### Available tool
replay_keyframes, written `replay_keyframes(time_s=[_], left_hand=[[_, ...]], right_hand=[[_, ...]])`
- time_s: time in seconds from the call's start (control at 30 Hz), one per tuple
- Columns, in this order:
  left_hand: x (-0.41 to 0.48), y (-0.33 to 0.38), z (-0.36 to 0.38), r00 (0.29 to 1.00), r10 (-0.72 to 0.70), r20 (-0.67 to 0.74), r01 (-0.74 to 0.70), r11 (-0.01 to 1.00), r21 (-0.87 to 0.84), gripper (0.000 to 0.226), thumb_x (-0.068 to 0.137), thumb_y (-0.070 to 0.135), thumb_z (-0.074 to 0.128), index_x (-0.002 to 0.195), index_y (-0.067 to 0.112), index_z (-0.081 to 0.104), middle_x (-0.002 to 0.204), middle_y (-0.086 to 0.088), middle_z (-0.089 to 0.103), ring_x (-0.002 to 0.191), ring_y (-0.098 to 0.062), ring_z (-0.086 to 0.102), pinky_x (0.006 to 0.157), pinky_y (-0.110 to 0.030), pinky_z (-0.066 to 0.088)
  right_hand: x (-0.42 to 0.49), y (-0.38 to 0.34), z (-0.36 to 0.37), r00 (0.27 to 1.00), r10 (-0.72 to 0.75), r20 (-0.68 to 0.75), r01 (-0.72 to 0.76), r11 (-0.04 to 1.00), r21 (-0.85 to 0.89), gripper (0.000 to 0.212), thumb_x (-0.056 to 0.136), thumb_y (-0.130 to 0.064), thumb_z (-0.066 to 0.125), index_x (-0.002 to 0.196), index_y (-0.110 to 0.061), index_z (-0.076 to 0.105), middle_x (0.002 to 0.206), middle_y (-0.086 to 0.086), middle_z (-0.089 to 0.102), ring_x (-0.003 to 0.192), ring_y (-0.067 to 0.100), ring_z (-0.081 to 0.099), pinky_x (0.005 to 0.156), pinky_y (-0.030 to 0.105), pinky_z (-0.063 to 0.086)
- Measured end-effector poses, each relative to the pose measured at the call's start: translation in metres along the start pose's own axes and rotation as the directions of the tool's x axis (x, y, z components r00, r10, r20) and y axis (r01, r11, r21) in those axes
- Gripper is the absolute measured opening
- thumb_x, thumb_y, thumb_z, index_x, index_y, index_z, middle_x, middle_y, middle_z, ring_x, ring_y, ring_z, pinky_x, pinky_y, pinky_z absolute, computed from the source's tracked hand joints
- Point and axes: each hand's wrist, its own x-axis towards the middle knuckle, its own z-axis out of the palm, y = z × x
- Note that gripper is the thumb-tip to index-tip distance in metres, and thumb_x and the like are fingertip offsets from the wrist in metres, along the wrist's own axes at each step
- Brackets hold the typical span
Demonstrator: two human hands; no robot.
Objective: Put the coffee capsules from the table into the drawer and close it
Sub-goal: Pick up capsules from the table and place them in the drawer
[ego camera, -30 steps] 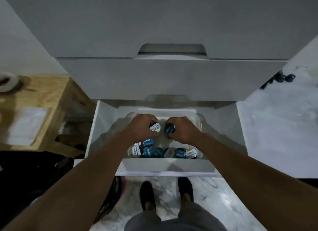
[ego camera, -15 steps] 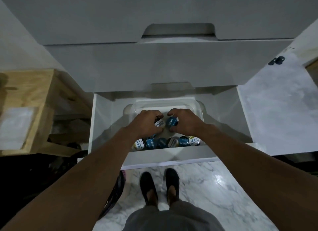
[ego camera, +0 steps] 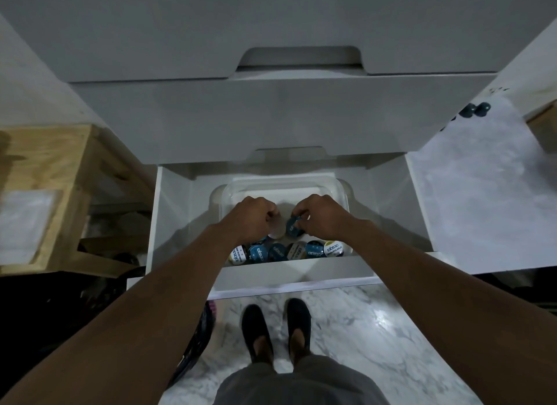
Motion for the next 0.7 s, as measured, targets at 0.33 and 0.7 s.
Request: replay_keyframes(time_s=[0.33,0.7], left_hand=[[-0.007,0.008,-0.002,1.000,0.007,0.026,-0.006,1.000,-0.024,0.015,0.086,0.019,0.066,0.100,0.018,0.071,0.099,-0.002,0.070,0.086,-0.013,0.061,0.075,-0.024,0.047],[-0.016,0.021,-0.017,0.988,-0.080,-0.133,0.087,0.995,0.049,0.025,0.087,0.024,0.061,0.111,0.020,0.067,0.113,-0.004,0.068,0.101,-0.020,0.063,0.093,-0.035,0.051]], right_hand=[[-0.004,0.000,0.001,0.999,-0.012,0.053,0.013,1.000,-0.008,0.023,0.087,-0.016,0.066,0.109,-0.013,0.069,0.111,0.009,0.066,0.097,0.022,0.062,0.076,0.025,0.048],[0.002,0.003,-0.009,0.999,-0.029,-0.019,0.027,0.997,-0.076,0.034,0.089,-0.024,0.062,0.122,-0.015,0.062,0.121,0.009,0.063,0.109,0.024,0.057,0.091,0.029,0.045]])
